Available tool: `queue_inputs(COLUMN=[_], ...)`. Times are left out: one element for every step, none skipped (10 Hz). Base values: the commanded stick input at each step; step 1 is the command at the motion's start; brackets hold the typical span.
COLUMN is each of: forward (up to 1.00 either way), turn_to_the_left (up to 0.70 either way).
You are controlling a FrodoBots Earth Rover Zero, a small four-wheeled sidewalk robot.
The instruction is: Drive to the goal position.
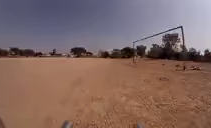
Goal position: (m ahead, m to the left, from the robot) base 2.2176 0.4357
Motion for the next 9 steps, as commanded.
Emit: queue_inputs(forward=[1.00,1.00,1.00,1.00,1.00,1.00,1.00,1.00,1.00], turn_to_the_left=[0.00,0.00,-0.01,-0.03,-0.06,-0.36,-0.33,0.00,0.00])
